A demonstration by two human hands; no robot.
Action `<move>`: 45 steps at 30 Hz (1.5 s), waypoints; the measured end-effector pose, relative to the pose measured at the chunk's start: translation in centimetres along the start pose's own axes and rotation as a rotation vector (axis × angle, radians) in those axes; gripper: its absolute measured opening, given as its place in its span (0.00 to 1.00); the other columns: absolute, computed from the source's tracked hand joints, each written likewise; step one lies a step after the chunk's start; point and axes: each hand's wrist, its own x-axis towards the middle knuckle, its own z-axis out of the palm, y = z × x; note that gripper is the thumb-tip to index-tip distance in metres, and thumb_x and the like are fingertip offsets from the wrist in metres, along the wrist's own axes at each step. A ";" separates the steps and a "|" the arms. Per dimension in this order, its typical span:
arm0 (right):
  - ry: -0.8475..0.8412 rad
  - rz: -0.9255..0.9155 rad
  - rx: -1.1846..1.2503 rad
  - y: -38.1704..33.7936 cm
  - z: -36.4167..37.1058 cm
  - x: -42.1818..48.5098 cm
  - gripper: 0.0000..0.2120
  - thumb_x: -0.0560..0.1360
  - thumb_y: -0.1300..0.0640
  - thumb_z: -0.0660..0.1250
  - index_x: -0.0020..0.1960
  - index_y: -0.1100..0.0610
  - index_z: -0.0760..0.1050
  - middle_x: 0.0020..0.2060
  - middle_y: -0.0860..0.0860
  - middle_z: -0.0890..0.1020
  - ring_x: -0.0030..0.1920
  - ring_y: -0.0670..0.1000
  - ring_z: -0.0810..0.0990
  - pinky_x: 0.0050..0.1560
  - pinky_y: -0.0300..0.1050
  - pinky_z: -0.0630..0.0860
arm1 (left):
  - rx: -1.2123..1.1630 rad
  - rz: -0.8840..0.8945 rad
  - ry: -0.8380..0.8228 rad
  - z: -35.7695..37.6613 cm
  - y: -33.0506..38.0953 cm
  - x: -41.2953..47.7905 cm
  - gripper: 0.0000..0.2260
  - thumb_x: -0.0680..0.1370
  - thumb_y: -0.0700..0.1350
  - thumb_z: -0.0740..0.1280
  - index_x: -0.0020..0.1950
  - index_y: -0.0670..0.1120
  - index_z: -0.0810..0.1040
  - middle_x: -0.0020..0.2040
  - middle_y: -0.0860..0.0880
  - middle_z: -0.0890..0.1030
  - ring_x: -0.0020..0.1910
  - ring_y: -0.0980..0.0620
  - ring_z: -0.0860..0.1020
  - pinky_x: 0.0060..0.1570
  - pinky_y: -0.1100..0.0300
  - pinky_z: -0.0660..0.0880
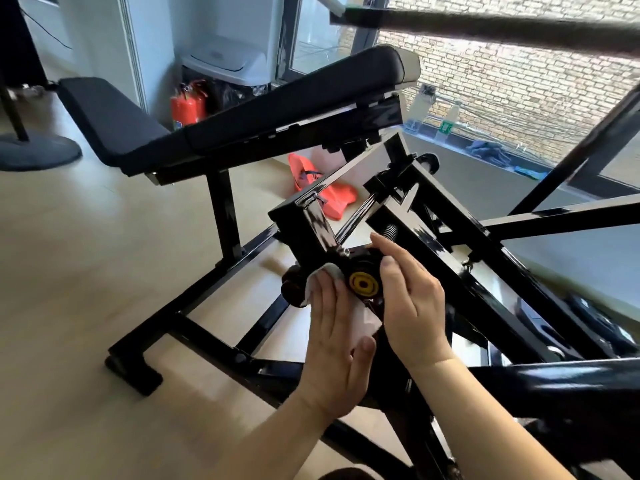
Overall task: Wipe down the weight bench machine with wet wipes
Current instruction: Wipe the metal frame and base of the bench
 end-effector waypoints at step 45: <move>-0.241 0.152 0.279 -0.2 -1.0 -1.2 0.23 0.82 0.43 0.56 0.76 0.42 0.70 0.70 0.39 0.77 0.74 0.45 0.71 0.76 0.56 0.67 | -0.094 -0.204 -0.225 -0.3 4.1 -3.0 0.38 0.82 0.68 0.42 0.82 0.46 0.32 0.81 0.49 0.28 0.81 0.45 0.32 0.79 0.33 0.45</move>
